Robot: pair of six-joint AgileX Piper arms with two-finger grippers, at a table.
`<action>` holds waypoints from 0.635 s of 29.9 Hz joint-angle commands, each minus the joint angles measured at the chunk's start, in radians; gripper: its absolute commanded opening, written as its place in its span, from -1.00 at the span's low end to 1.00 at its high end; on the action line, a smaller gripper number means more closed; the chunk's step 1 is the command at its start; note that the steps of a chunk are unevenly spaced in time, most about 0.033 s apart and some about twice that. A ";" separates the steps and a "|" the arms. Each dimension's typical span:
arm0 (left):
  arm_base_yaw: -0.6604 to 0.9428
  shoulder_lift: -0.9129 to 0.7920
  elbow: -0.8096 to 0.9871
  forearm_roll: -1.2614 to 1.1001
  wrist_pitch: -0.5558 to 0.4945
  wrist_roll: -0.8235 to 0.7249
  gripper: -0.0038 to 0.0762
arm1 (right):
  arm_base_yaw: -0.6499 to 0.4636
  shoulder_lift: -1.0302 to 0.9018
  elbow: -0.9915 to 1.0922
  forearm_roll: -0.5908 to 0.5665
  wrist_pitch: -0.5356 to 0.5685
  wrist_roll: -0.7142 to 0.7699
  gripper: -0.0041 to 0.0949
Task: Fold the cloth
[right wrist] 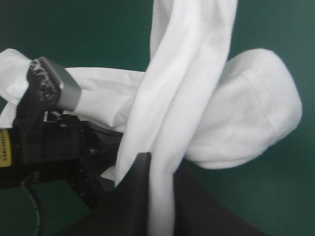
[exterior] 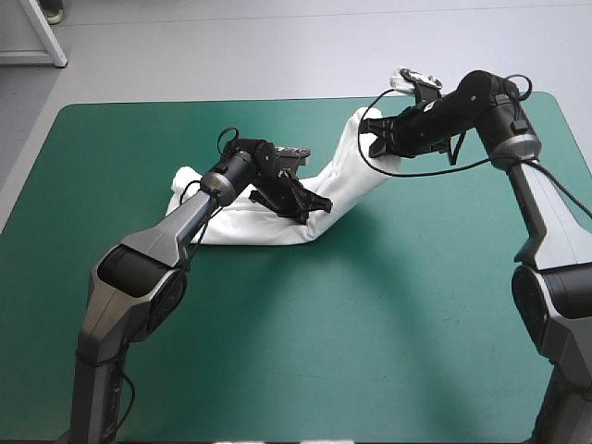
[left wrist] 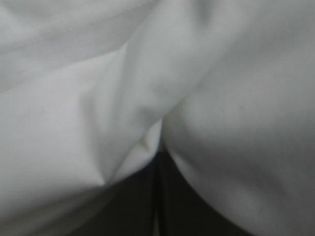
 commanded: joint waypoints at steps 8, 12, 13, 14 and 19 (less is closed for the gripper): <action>-0.018 -0.020 -0.004 -0.014 0.011 0.012 -0.93 | 0.056 -0.065 -0.075 0.048 -0.086 -0.019 -0.95; -0.002 -0.070 -0.048 0.076 0.075 0.001 -0.93 | 0.056 -0.065 -0.079 0.024 -0.089 -0.019 -0.95; 0.006 -0.088 -0.063 0.109 0.104 -0.005 -0.93 | 0.056 -0.065 -0.079 0.024 -0.089 -0.019 -0.95; 0.009 -0.108 -0.077 0.130 0.135 -0.005 -0.93 | 0.056 -0.065 -0.079 0.024 -0.089 -0.027 -0.95; 0.019 -0.213 -0.089 0.272 0.223 -0.005 -0.93 | 0.056 -0.065 -0.079 0.038 -0.089 -0.044 -0.95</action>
